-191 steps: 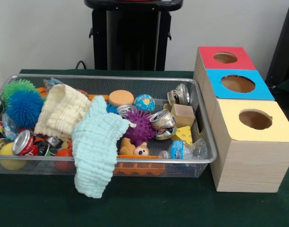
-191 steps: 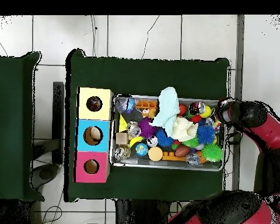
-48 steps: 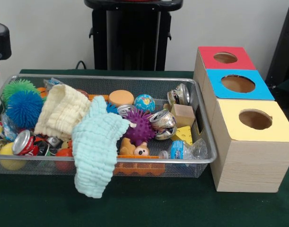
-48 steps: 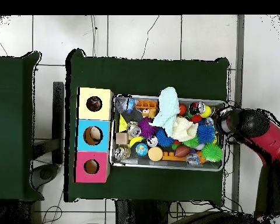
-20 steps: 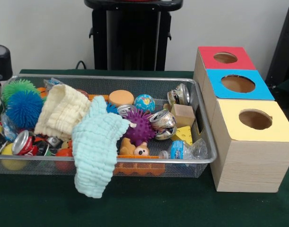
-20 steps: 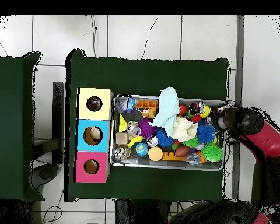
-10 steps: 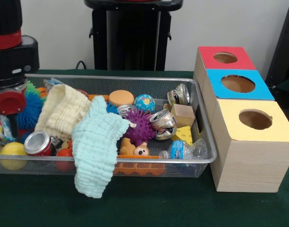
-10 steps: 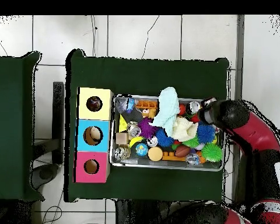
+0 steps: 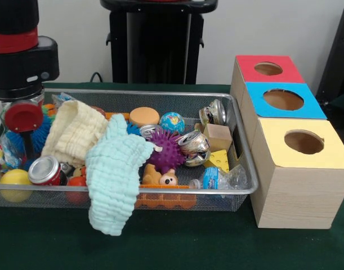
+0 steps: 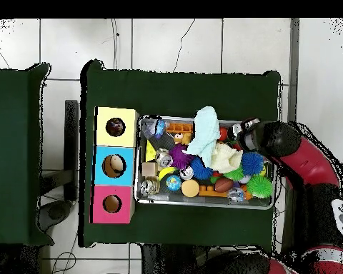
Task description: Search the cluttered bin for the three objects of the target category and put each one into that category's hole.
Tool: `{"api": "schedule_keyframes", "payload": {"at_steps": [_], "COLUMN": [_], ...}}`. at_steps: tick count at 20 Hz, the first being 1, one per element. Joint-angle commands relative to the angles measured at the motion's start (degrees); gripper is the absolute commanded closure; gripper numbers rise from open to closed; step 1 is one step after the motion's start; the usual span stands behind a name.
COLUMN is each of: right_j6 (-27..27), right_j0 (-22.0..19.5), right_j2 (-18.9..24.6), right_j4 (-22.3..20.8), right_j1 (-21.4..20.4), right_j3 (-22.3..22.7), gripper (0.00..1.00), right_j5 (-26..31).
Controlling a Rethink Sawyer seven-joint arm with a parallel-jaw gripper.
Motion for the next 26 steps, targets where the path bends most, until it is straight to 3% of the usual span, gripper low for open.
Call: {"api": "schedule_keyframes", "payload": {"at_steps": [1, 9, 17, 21, 26], "right_j6": [4.6, 1.4, 0.8, 1.3, 3.5], "right_j0": [-2.8, -4.9, -6.4, -6.9, -6.6], "right_j2": [0.7, -0.2, 0.4, 1.6, 2.3], "right_j4": [0.4, -1.5, -2.1, -3.0, -2.3], "right_j1": [1.6, -0.1, 0.4, 0.6, 0.4], "right_j3": [1.8, 0.5, 2.4, 8.1, 12.6], "gripper": [1.00, 1.00, 1.00, 1.00, 1.00], "right_j5": [4.2, 7.8, 3.7, -3.0, -6.4]}}
